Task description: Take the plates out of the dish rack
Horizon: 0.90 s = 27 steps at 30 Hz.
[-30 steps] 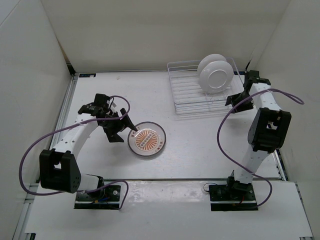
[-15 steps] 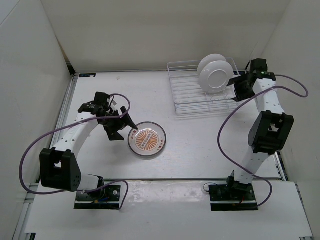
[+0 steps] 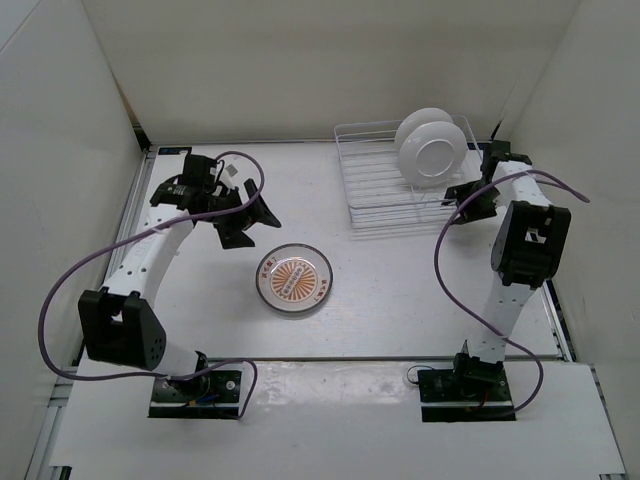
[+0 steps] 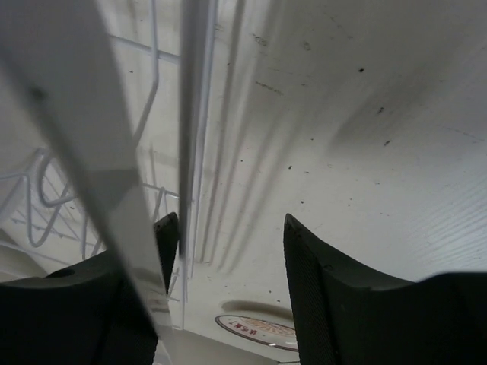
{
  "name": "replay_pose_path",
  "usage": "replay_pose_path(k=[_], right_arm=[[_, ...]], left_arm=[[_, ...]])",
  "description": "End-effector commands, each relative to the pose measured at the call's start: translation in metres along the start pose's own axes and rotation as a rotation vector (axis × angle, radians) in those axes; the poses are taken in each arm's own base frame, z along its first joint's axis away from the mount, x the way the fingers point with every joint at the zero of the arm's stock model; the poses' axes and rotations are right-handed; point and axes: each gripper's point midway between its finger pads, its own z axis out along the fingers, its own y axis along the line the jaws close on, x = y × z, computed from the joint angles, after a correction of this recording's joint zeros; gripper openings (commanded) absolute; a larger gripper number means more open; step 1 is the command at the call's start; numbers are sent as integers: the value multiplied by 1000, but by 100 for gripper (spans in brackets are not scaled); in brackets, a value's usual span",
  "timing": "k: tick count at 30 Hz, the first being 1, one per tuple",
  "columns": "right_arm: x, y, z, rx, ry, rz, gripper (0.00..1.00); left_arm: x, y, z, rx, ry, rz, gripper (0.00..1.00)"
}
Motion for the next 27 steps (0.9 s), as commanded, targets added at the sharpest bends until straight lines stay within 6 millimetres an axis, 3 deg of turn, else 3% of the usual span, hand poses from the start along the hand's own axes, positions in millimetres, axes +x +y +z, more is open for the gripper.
replay_pose_path(k=[1, 3, 7, 10, 11, 13, 14, 15, 21, 23, 24, 26, 27], right_arm=[[5, -7, -18, 1, -5, 1, 59], [6, -12, -19, 11, -2, 12, 54], [21, -26, -23, 15, 20, 7, 32], [31, -37, -25, 16, 37, 3, 15], [36, -50, -20, 46, 54, 7, 13], [39, -56, -28, 47, 50, -22, 2], [43, -64, -28, 66, 59, -30, 0], [45, -67, -32, 64, 59, -42, 0], [68, -96, -40, 78, 99, -57, 0], [76, -103, -43, 64, 111, -46, 0], [79, -104, -42, 65, 115, -32, 0], [84, -100, -47, 23, 102, -39, 0], [88, -105, -43, 32, 105, -22, 0]], left_arm=[[-5, -8, -7, 30, -5, 24, 100], [-11, -11, -7, 49, -15, 21, 100], [-31, -25, -11, 110, -53, 43, 100], [-57, -47, -12, 176, -121, 107, 90], [-75, -56, -5, 213, -163, 143, 89], [-94, -86, -17, 279, -224, 226, 89], [-103, -84, -3, 276, -207, 228, 89], [-119, -105, -19, 301, -271, 302, 87], [-134, -140, 5, 413, -279, 504, 84], [-130, -155, 12, 438, -286, 552, 84], [-129, -154, 22, 437, -267, 558, 84], [-119, -173, 37, 464, -239, 596, 84], [-112, -178, 54, 468, -208, 618, 84]])
